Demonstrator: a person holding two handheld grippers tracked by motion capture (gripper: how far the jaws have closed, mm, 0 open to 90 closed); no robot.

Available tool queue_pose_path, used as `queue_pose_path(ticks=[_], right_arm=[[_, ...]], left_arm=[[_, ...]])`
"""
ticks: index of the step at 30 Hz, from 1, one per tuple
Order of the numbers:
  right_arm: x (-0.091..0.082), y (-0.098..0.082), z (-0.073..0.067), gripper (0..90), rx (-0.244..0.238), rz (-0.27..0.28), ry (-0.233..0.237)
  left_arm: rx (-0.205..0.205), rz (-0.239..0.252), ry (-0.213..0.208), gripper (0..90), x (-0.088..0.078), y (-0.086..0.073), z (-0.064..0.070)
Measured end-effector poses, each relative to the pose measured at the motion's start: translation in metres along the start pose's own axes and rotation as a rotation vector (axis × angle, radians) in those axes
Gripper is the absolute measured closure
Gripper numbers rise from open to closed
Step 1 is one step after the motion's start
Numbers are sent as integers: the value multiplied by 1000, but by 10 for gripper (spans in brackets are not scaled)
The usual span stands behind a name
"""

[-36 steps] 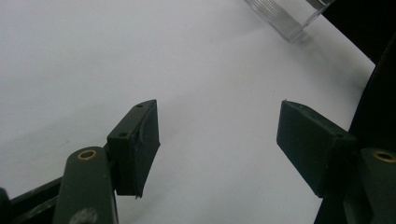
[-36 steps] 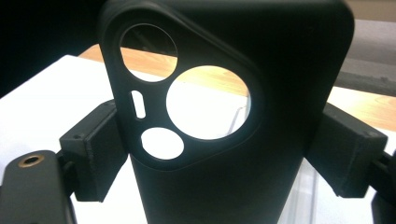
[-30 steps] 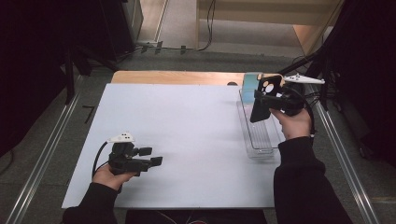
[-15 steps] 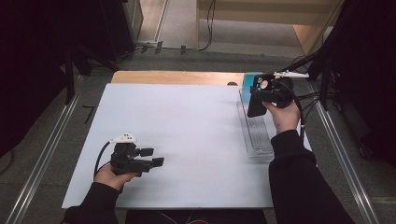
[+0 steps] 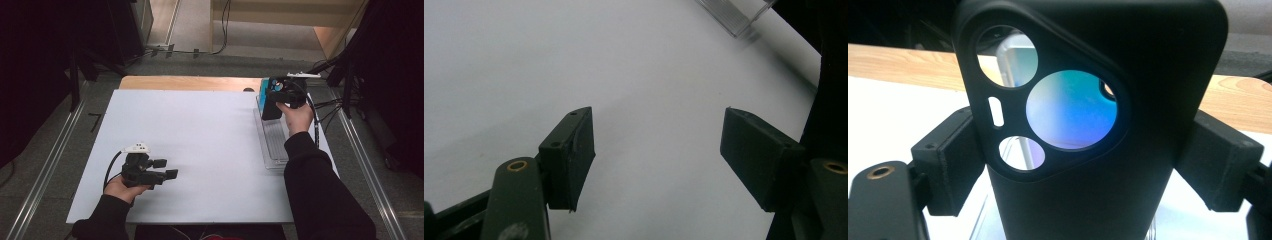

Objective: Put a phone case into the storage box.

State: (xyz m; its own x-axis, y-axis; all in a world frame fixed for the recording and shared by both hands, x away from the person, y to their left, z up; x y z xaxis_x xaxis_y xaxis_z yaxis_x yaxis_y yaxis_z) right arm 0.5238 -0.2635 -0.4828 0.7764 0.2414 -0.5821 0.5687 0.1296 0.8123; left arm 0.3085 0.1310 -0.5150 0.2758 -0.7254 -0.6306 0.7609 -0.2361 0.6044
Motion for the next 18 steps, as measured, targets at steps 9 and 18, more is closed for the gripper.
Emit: queue_pose_path(ticks=[9, 18], right_arm=[[22, -1, -2, 113, -8, -22, -39], [31, 0, -5, 104, -31, -17, -63]], left_arm=[[0, -8, 0, 306, 1, -1, -1], [5, -13, -10, 305, 3, -1, 0]])
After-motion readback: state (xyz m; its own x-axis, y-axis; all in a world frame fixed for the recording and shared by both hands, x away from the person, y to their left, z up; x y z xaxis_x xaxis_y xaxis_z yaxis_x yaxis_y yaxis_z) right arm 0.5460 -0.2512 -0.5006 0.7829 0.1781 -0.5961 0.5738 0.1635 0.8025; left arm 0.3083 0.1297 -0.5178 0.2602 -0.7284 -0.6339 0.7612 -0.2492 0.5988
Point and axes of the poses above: each handheld gripper's, and its own axes: x roughly forward along the jaws, y roughly out of its top, z roughly to its right, the point moved 9 cm from there along x, roughly forward along the jaws, and after that the axes turned 9 degrees about -x, right-handed, at the moved point
